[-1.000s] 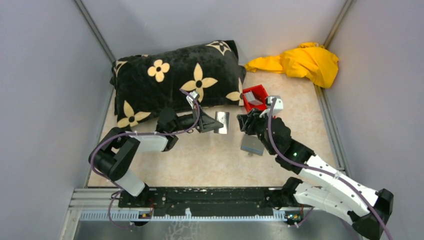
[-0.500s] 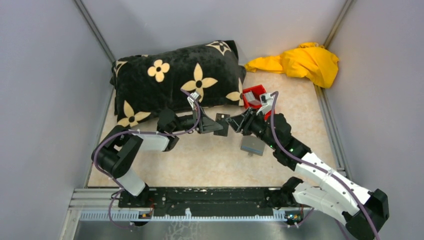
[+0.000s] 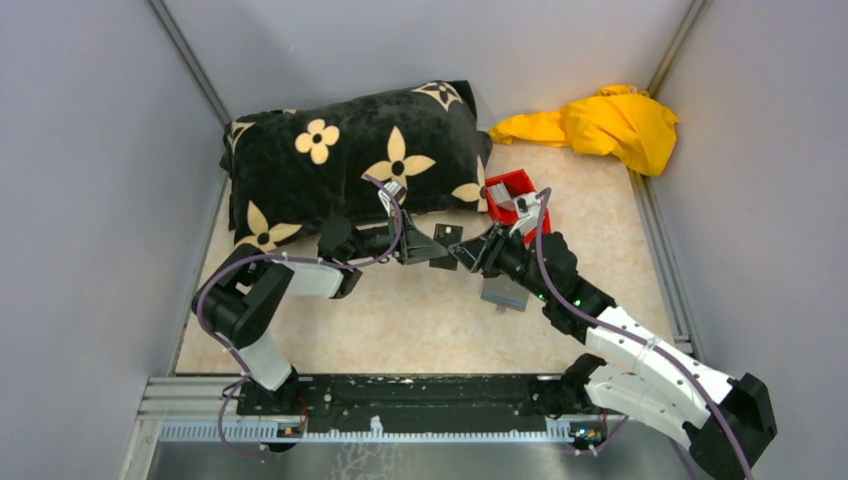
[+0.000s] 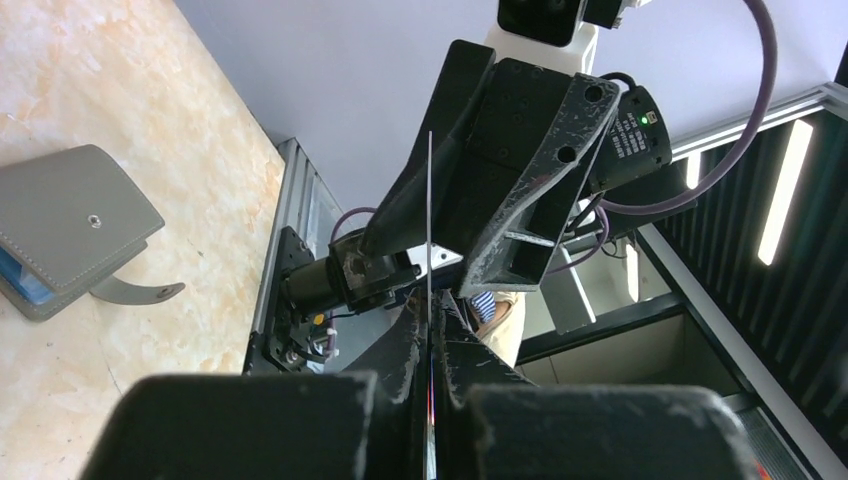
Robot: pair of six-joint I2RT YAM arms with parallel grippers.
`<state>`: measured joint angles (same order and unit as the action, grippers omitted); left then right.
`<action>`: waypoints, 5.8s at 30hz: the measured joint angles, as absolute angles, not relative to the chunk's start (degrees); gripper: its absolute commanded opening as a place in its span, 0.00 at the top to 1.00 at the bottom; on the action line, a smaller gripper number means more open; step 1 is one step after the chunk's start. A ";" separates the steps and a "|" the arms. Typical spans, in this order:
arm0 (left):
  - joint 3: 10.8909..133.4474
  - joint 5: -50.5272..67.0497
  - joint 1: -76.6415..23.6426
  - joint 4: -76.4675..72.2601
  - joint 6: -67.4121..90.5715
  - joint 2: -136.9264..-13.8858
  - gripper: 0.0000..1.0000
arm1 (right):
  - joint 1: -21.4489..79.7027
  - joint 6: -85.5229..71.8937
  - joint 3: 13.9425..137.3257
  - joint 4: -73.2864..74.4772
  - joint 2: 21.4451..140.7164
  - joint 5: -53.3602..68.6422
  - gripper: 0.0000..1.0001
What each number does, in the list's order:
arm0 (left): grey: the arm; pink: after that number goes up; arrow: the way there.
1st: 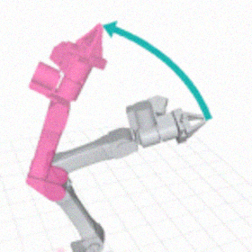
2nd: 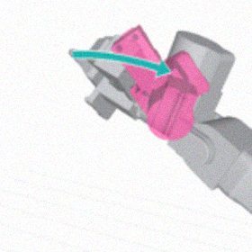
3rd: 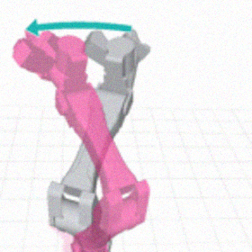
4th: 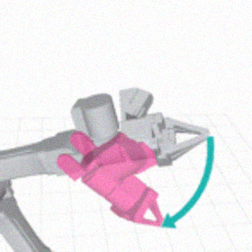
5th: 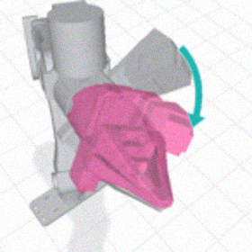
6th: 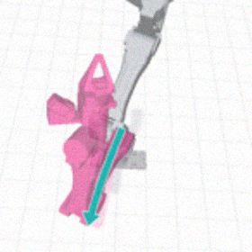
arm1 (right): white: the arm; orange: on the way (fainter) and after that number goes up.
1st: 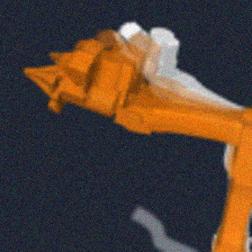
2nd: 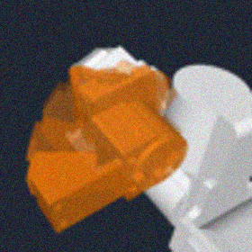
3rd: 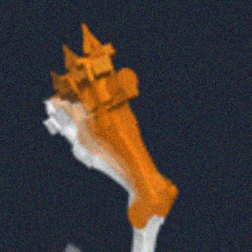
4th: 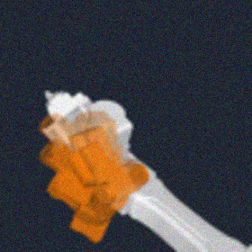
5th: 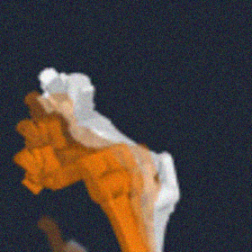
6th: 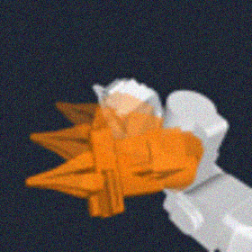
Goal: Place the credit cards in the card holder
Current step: Pick up the credit card from the storage box, then adjust the card holder at the center of the board, then open the card holder at the center of the board.
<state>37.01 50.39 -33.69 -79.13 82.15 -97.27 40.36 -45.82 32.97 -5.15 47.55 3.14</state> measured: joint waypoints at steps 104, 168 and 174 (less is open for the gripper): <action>44.01 22.48 -48.36 -16.29 43.68 -101.56 0.63 | 30.52 -48.82 22.26 -5.69 64.53 -24.86 1.00; 55.33 8.93 -49.12 -1.83 35.97 -101.51 0.65 | 52.45 -68.03 14.41 20.49 34.04 -27.38 1.00; 54.57 10.24 -49.12 -2.63 36.32 -102.13 0.65 | 52.49 -70.39 12.75 20.84 33.56 -27.49 1.00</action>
<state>54.57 10.24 -49.12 -2.63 36.32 -102.13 52.49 -70.39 12.75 20.84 33.56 -27.49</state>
